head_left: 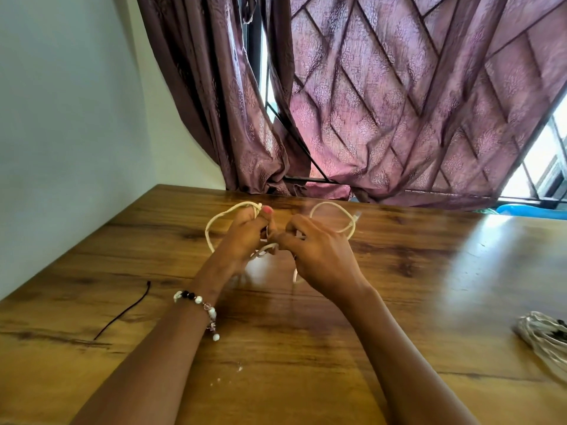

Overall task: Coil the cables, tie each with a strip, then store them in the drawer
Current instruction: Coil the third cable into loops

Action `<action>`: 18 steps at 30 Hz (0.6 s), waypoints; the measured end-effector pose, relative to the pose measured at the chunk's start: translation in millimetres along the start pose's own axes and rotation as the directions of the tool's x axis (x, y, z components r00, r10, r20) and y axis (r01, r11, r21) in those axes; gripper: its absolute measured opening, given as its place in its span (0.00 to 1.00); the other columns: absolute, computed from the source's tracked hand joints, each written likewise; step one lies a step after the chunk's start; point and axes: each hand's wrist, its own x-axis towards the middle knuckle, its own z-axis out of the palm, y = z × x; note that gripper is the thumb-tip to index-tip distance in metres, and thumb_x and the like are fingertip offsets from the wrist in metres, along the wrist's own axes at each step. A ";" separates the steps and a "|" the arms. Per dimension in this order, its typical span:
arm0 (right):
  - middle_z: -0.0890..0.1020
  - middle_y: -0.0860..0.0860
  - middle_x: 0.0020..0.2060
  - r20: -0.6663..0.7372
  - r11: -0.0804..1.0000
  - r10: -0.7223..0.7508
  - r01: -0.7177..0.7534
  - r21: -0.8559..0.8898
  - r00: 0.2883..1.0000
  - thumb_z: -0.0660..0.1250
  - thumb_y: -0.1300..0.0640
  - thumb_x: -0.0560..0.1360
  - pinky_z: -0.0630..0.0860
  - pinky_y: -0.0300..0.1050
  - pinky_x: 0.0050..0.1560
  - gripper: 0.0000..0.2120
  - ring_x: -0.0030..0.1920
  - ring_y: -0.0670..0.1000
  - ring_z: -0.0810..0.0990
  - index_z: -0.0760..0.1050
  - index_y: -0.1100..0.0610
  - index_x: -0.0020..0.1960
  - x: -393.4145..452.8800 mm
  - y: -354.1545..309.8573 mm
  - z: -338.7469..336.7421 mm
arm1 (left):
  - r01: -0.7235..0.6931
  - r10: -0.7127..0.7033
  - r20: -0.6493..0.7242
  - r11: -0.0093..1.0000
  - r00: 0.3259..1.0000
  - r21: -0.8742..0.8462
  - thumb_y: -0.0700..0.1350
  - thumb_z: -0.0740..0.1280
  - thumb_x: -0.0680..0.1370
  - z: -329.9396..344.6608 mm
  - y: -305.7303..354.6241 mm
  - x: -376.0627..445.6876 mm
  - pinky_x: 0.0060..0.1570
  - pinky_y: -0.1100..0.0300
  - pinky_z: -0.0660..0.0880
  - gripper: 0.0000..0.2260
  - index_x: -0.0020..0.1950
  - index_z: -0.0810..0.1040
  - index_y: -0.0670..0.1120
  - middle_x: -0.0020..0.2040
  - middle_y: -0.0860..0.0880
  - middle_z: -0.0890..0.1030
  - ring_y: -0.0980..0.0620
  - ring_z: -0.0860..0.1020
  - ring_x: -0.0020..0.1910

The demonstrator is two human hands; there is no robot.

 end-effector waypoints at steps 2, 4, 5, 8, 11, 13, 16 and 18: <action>0.77 0.53 0.42 0.030 0.999 0.009 -0.010 0.035 0.999 0.68 0.66 0.69 0.70 0.42 0.25 0.14 0.38 0.54 0.78 0.81 0.54 0.52 -1.2 1.7 -0.7 | 0.043 -0.048 -0.068 0.997 0.997 -0.069 0.46 0.58 0.82 -2.0 2.2 1.6 0.26 0.60 0.71 0.16 0.36 0.69 0.43 0.25 0.47 0.72 0.52 0.72 0.23; 0.77 0.53 0.43 0.055 0.998 0.019 -0.022 0.054 0.998 0.69 0.67 0.68 0.73 0.47 0.24 0.15 0.40 0.55 0.79 0.80 0.54 0.52 -1.9 3.2 0.9 | 0.065 -0.098 -0.112 0.961 0.989 -0.270 0.43 0.58 0.82 -8.8 5.2 4.8 0.25 0.60 0.70 0.13 0.38 0.68 0.44 0.23 0.49 0.69 0.52 0.69 0.21; 0.77 0.53 0.43 0.064 0.998 0.029 -0.032 0.053 0.997 0.69 0.67 0.68 0.74 0.48 0.23 0.16 0.41 0.55 0.79 0.80 0.54 0.53 -1.8 4.3 0.9 | 0.058 -0.112 -0.122 0.922 0.986 -0.382 0.42 0.57 0.82 -14.1 7.5 6.4 0.24 0.61 0.70 0.11 0.39 0.68 0.44 0.23 0.50 0.67 0.52 0.68 0.21; 0.78 0.52 0.42 0.040 0.997 0.083 -0.083 0.004 0.996 0.72 0.67 0.65 0.70 0.42 0.23 0.15 0.38 0.55 0.79 0.81 0.54 0.49 -1.5 11.2 -1.6 | 0.021 -0.122 -0.117 0.774 0.986 -0.632 0.45 0.55 0.82 -34.5 14.0 11.0 0.23 0.67 0.65 0.13 0.38 0.68 0.47 0.21 0.53 0.63 0.56 0.64 0.20; 0.79 0.50 0.41 -0.019 0.985 0.175 -0.175 0.008 0.984 0.74 0.67 0.64 0.65 0.37 0.24 0.15 0.34 0.53 0.79 0.83 0.53 0.47 -4.9 20.8 -3.6 | -0.012 -0.132 -0.133 0.663 0.982 -0.749 0.46 0.55 0.82 -49.4 14.7 14.4 0.23 0.69 0.63 0.13 0.38 0.70 0.48 0.20 0.54 0.63 0.58 0.62 0.19; 0.78 0.49 0.42 -0.027 0.980 0.197 -0.196 0.033 0.980 0.73 0.66 0.65 0.67 0.39 0.23 0.15 0.35 0.52 0.79 0.83 0.51 0.48 -7.2 24.8 -1.9 | -0.019 -0.139 -0.146 0.654 0.979 -0.756 0.46 0.54 0.82 -50.3 13.1 15.6 0.23 0.69 0.62 0.13 0.39 0.70 0.48 0.20 0.54 0.63 0.58 0.62 0.18; 0.79 0.49 0.43 -0.006 0.989 0.135 -0.135 0.056 0.991 0.73 0.65 0.66 0.66 0.38 0.25 0.14 0.36 0.51 0.79 0.82 0.52 0.49 -6.2 22.5 1.6 | -0.004 -0.153 -0.169 0.731 0.974 -0.682 0.47 0.54 0.83 -42.1 11.4 16.4 0.23 0.69 0.64 0.13 0.41 0.70 0.47 0.20 0.54 0.64 0.57 0.63 0.19; 0.79 0.48 0.44 -0.001 0.991 0.108 -0.108 0.080 0.994 0.73 0.64 0.67 0.63 0.37 0.26 0.13 0.36 0.49 0.78 0.82 0.52 0.50 -4.4 18.3 1.7 | 0.009 -0.160 -0.220 0.827 0.962 -0.562 0.46 0.55 0.83 -34.8 7.8 16.1 0.24 0.66 0.68 0.11 0.44 0.71 0.44 0.21 0.52 0.65 0.56 0.66 0.20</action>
